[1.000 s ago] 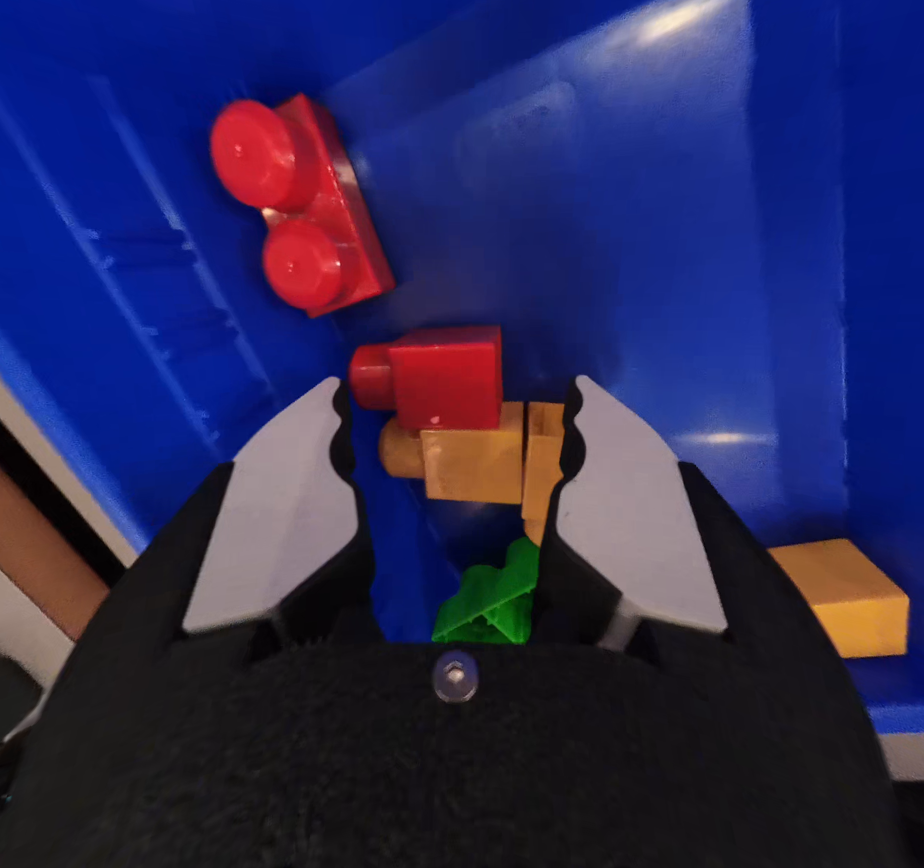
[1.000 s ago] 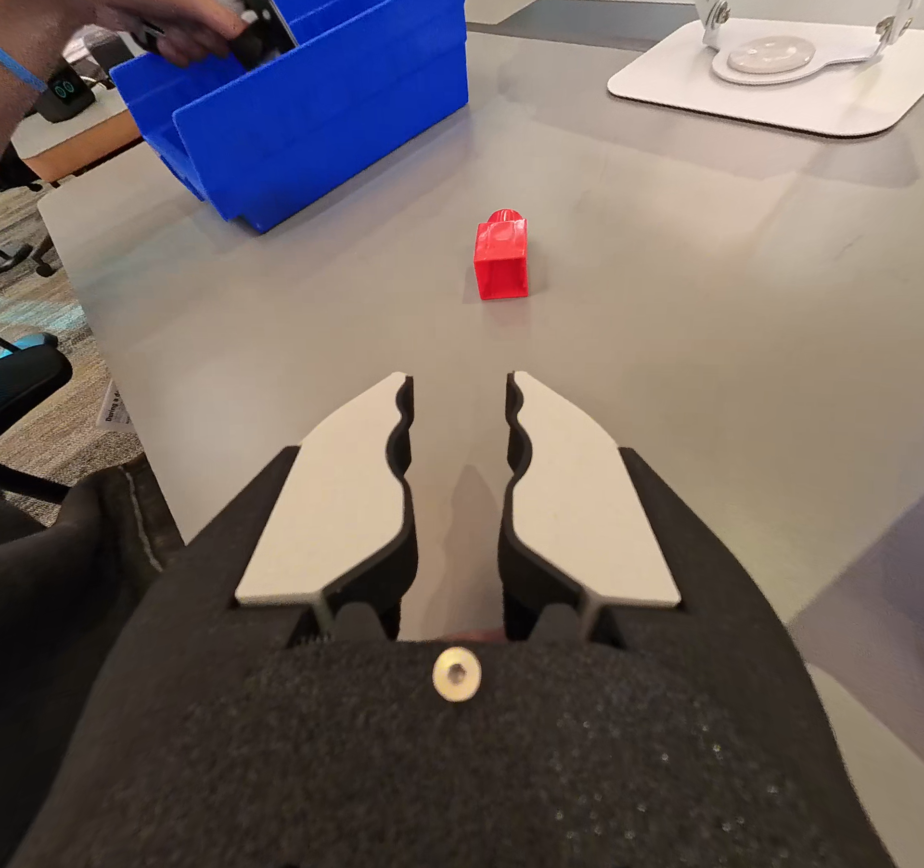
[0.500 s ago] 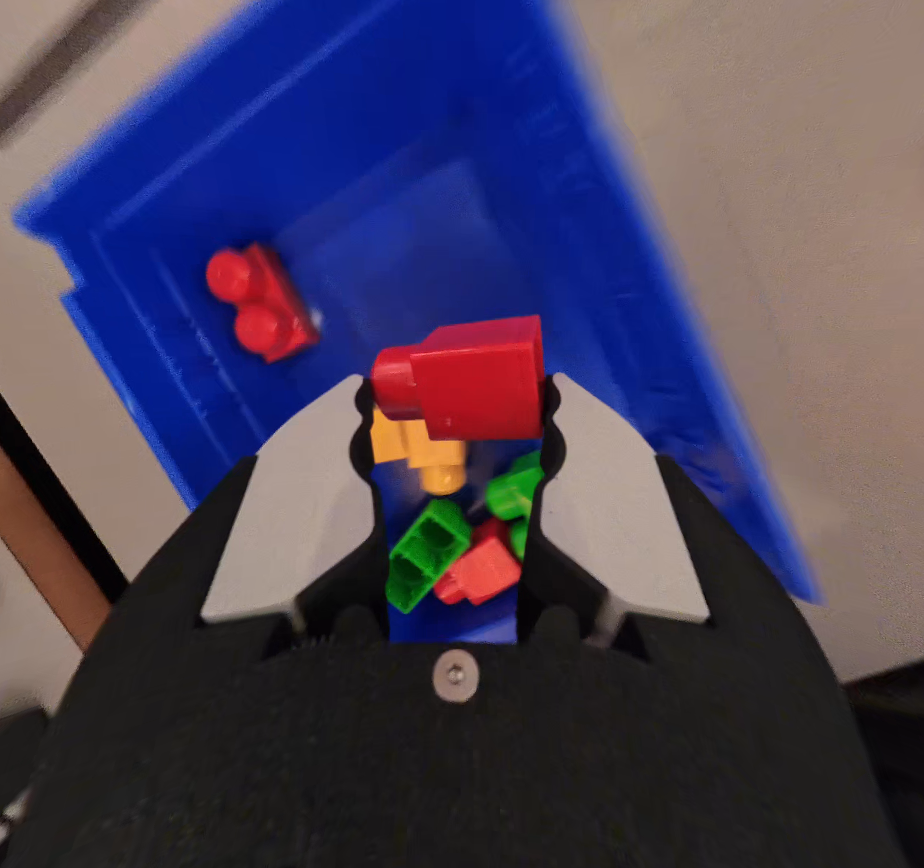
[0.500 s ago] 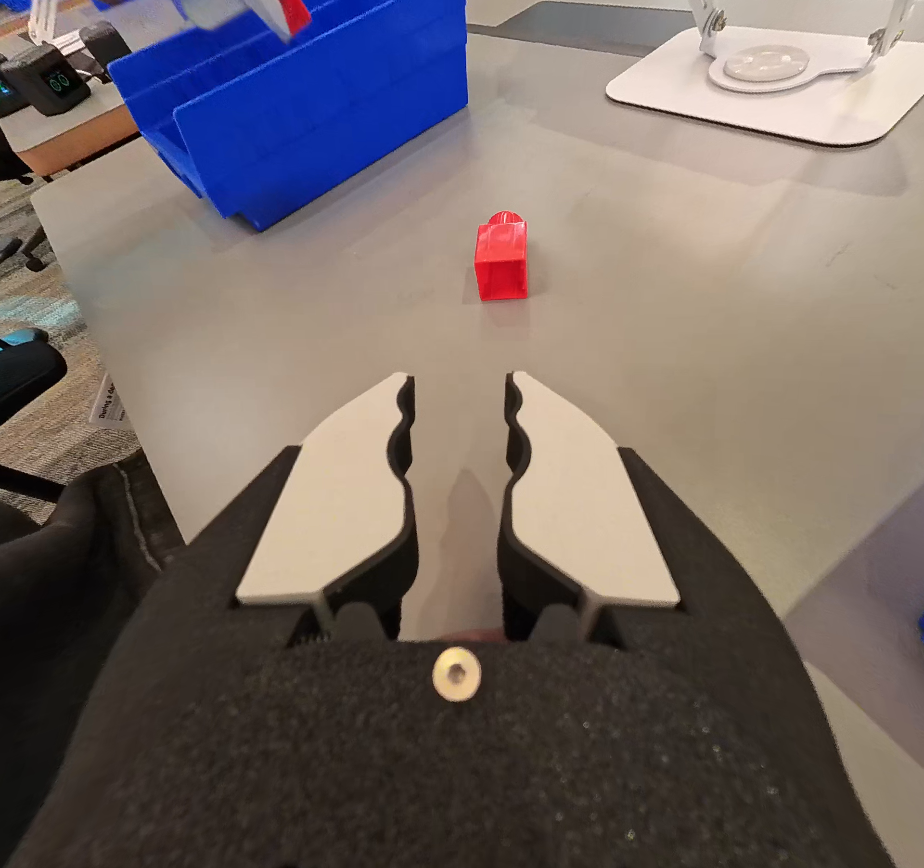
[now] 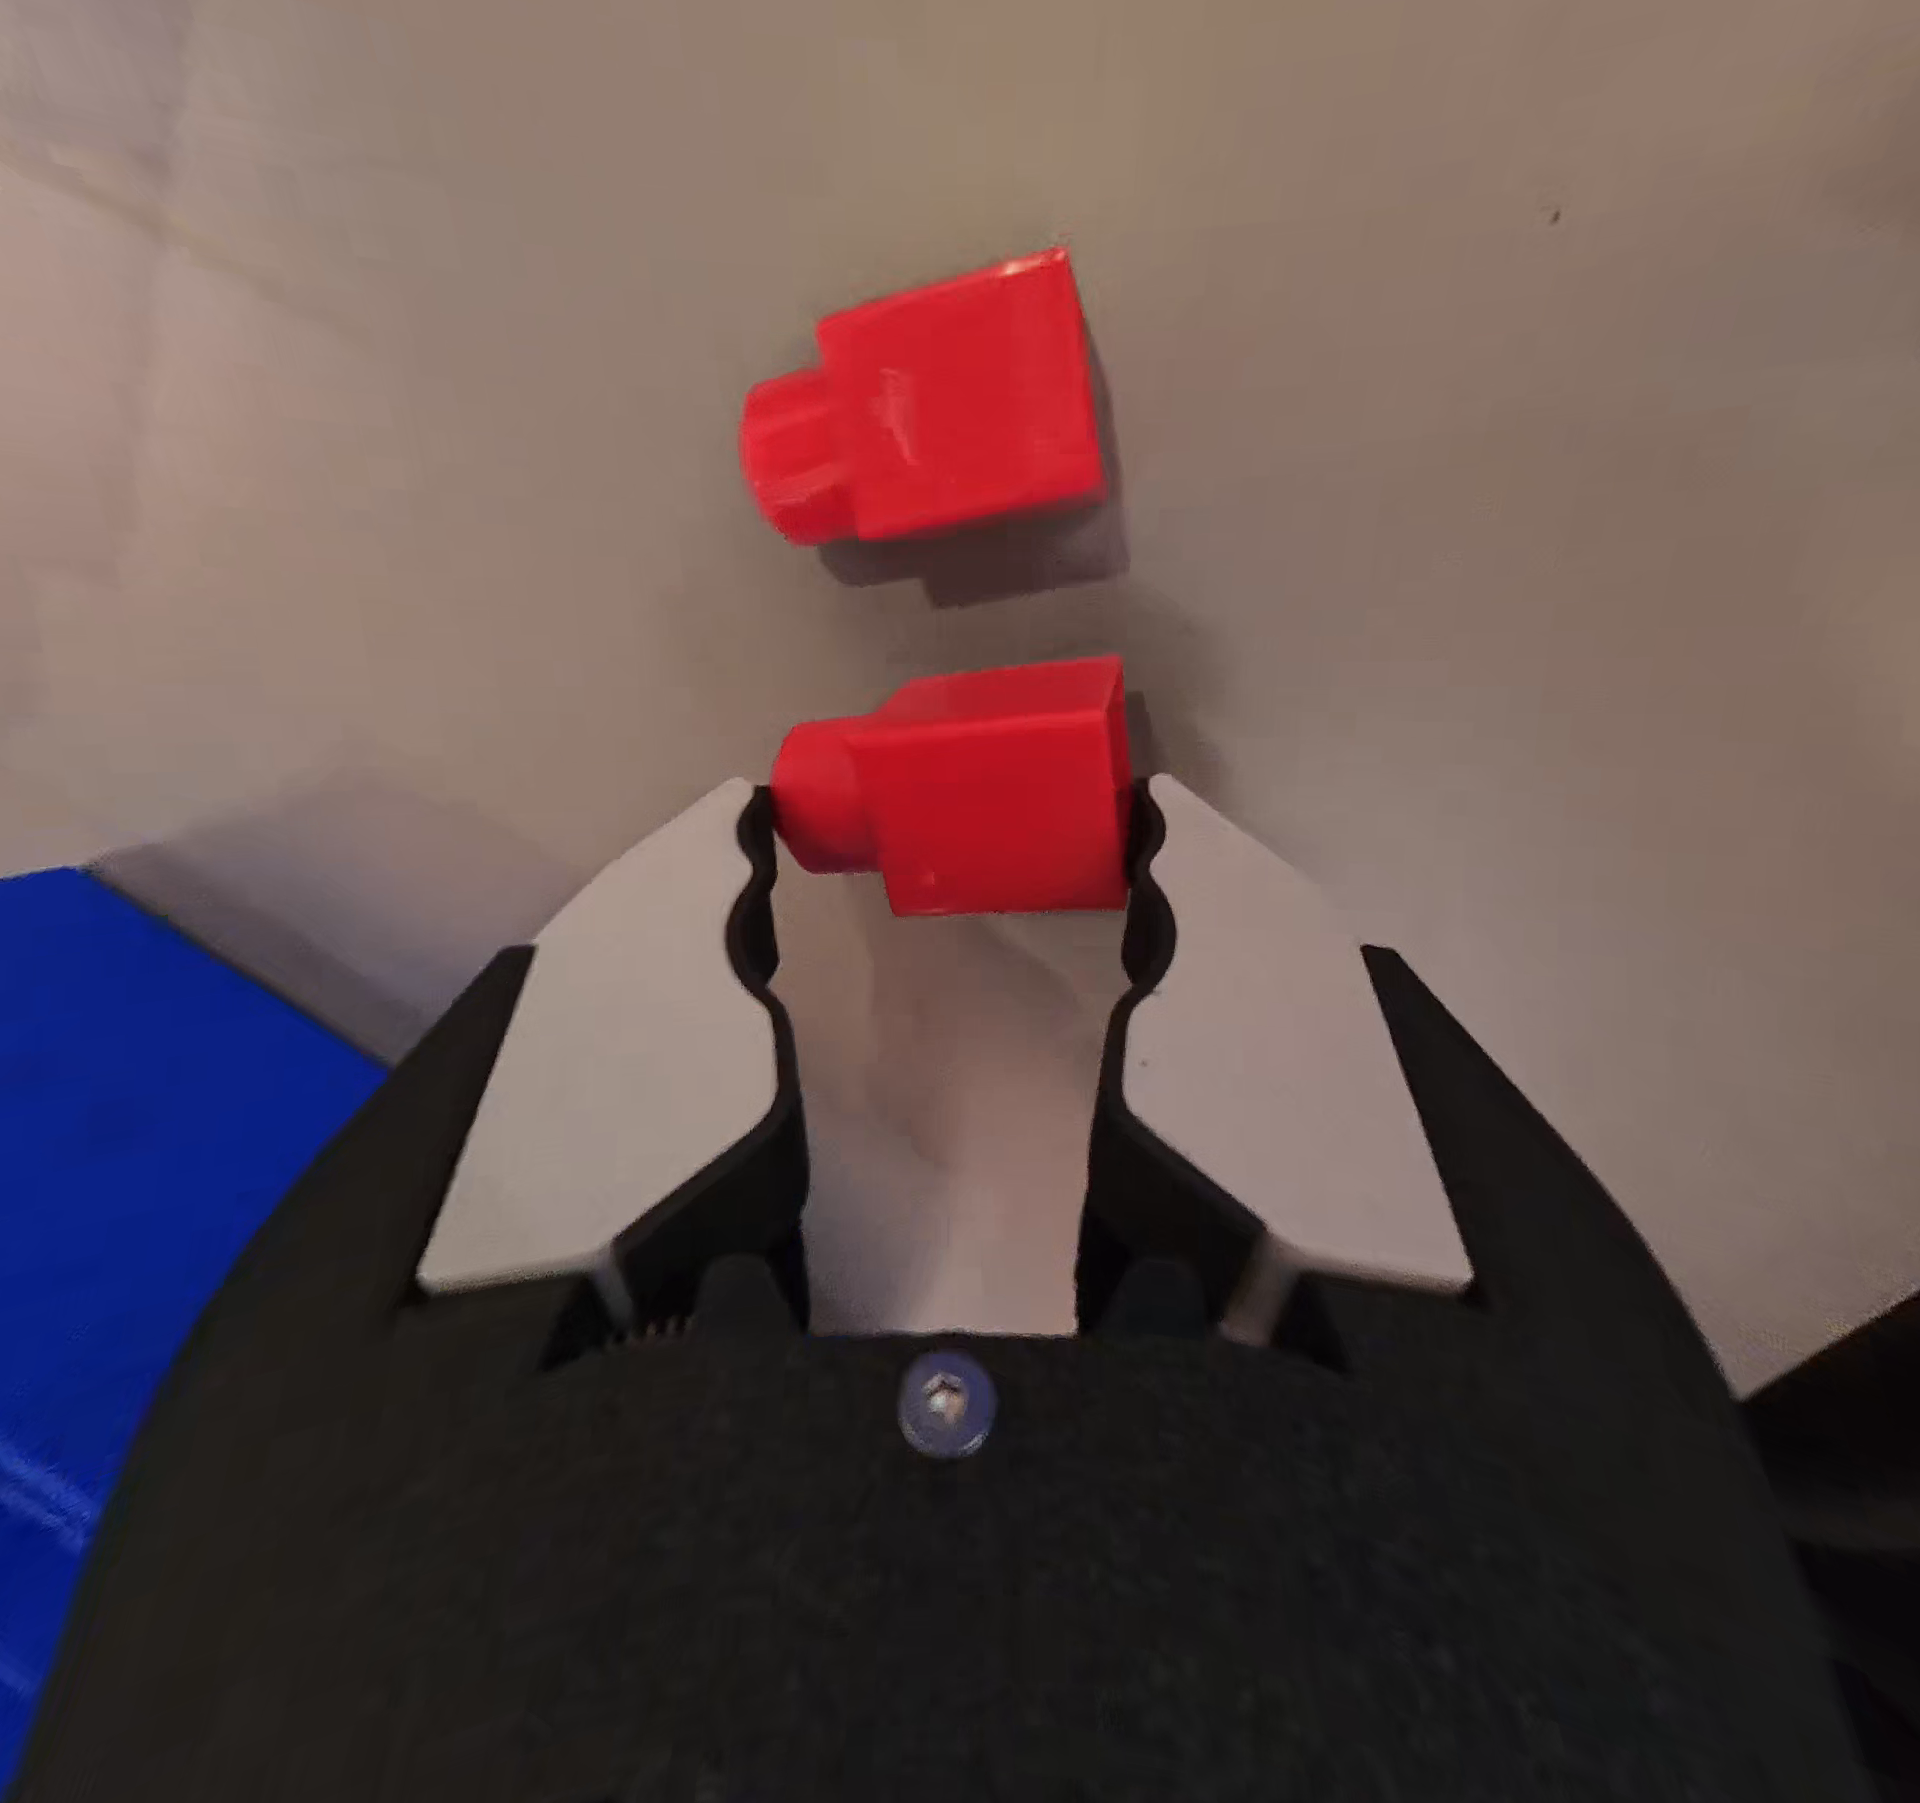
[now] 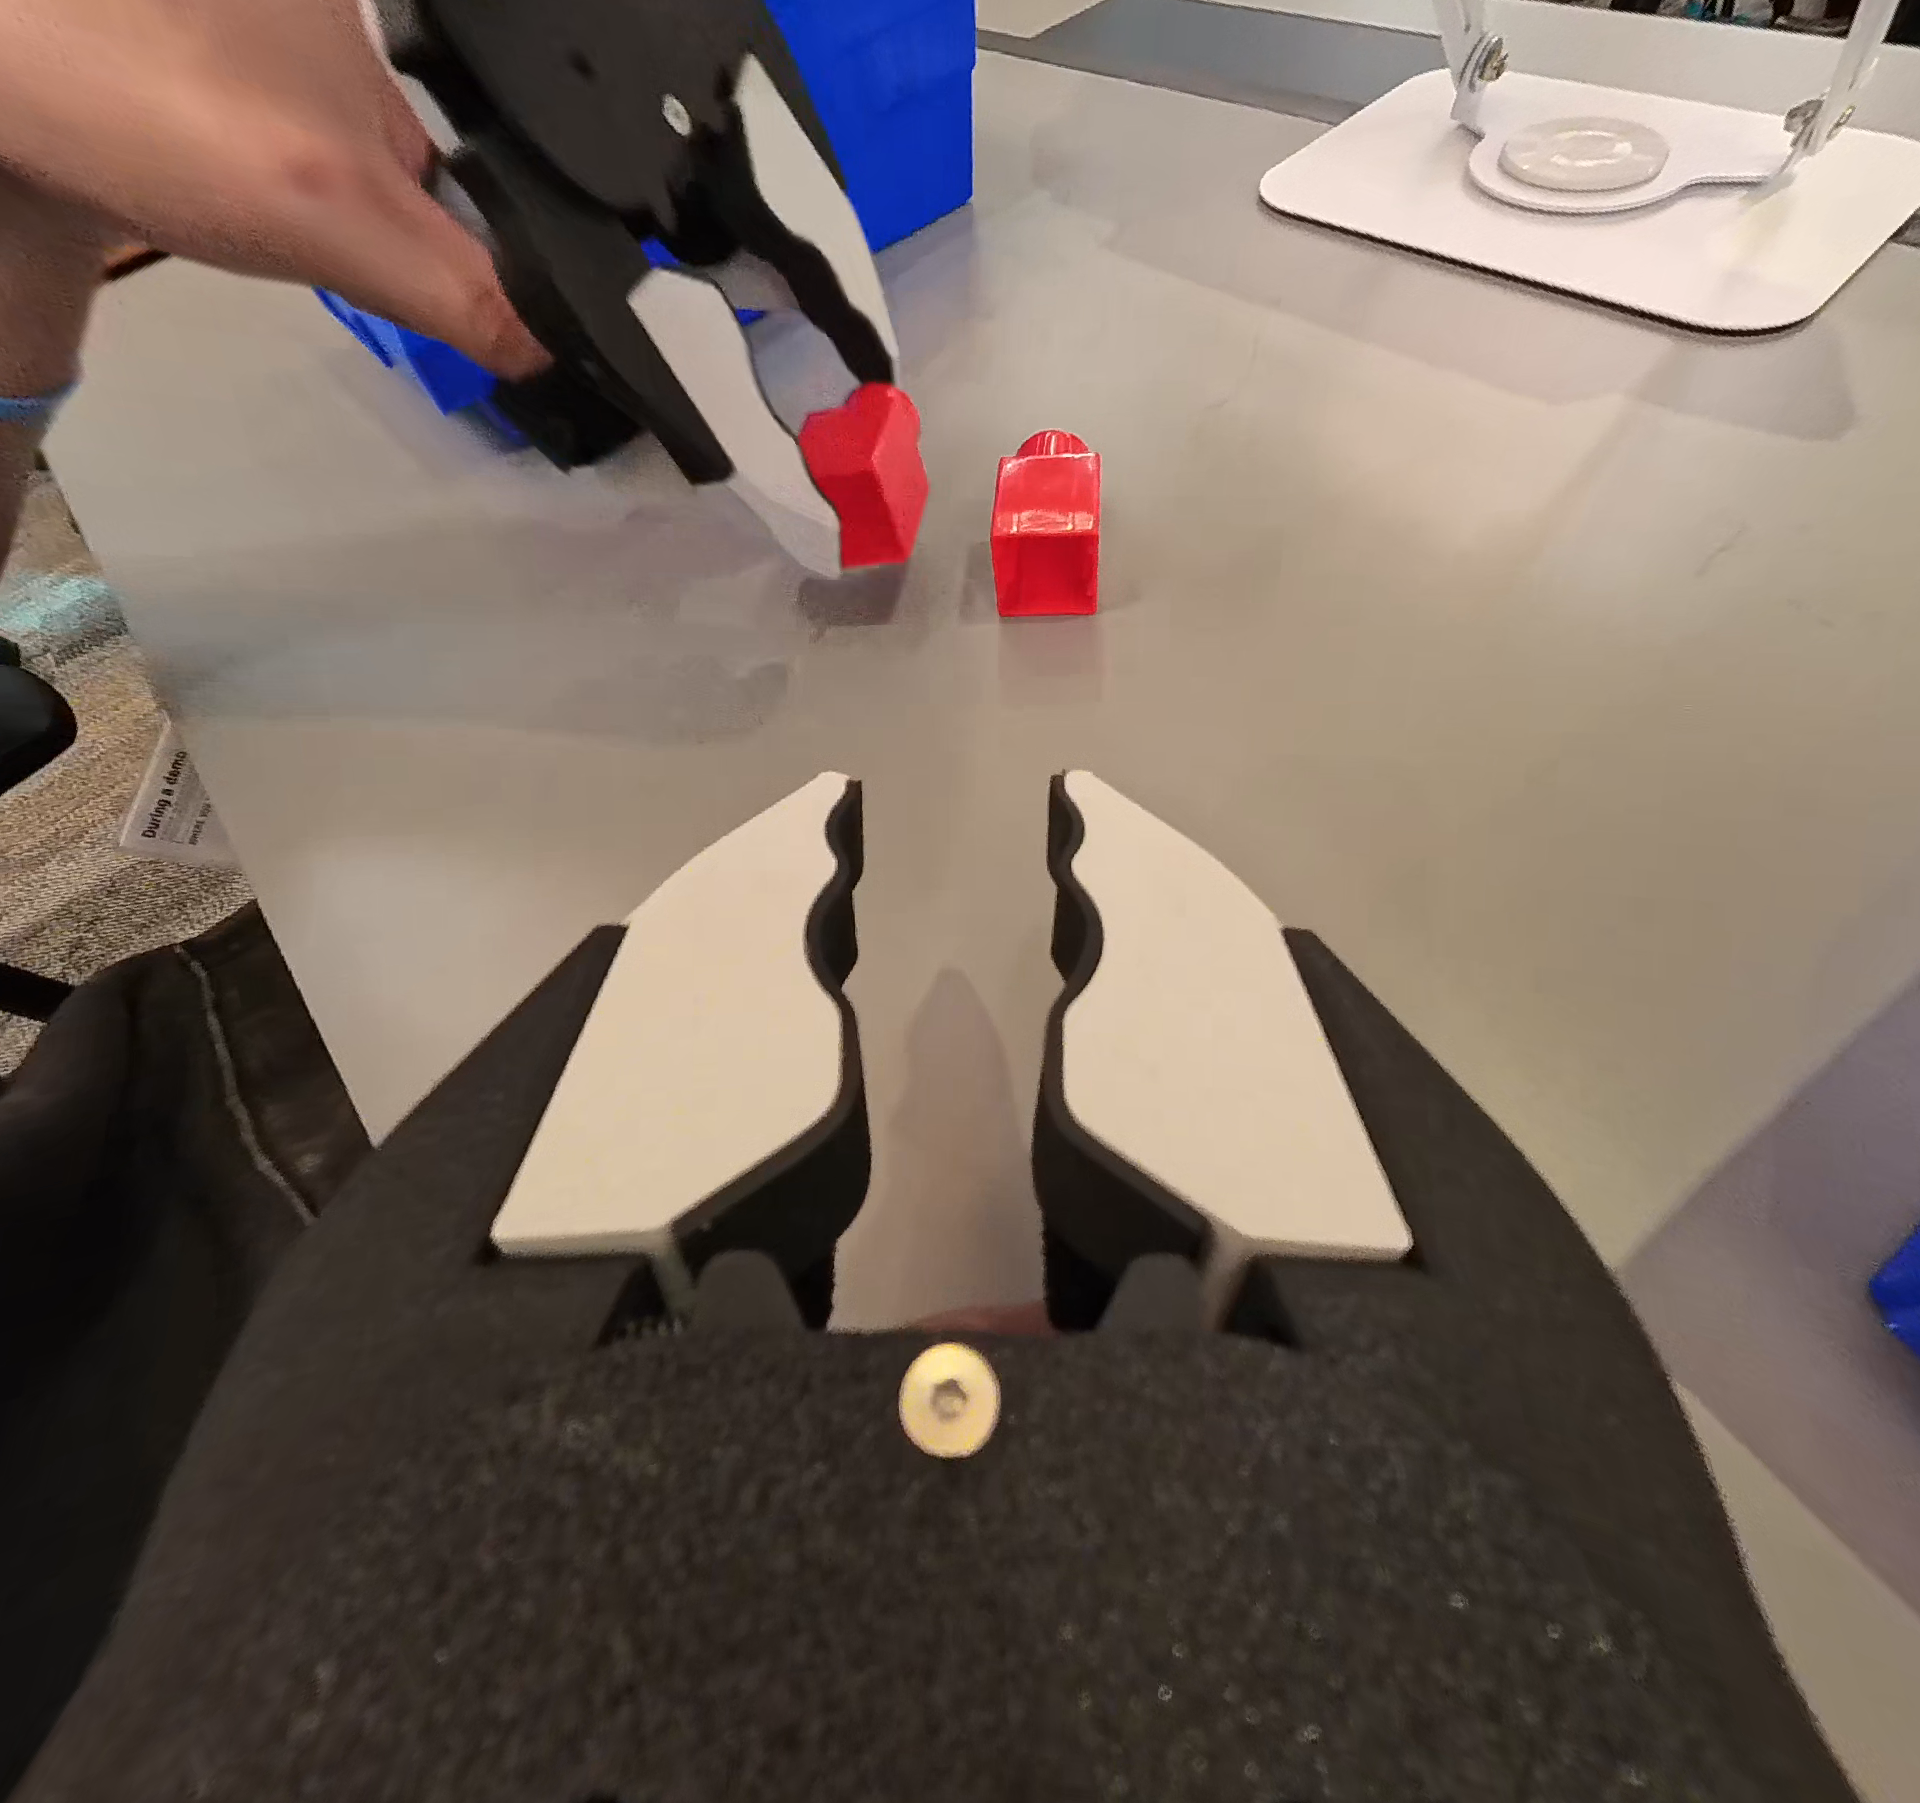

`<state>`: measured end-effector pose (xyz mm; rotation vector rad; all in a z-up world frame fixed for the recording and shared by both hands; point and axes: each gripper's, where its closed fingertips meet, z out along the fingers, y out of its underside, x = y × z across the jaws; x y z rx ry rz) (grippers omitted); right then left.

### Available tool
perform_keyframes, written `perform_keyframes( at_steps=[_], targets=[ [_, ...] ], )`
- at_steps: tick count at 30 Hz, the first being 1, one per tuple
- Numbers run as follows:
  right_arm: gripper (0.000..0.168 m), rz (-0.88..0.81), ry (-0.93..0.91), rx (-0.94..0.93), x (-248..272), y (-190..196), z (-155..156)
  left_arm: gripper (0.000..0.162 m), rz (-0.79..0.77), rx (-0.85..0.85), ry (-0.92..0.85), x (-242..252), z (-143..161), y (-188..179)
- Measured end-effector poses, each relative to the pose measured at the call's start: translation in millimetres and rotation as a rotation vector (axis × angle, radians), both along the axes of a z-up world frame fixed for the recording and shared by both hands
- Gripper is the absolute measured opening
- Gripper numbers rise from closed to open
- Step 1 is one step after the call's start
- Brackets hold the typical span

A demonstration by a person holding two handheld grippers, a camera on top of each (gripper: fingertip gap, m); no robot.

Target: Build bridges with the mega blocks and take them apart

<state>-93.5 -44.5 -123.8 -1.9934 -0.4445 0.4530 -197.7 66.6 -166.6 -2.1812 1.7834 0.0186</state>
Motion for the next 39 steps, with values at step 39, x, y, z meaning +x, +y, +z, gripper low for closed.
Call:
perform_keyframes(
  at_steps=[39],
  targets=[
    [0.034, 0.05, -0.059, -0.015, -14.7, -2.9, -10.4, 0.076, 0.576, 0.15, -0.567, -242.2, 73.7, -44.6]
  ],
)
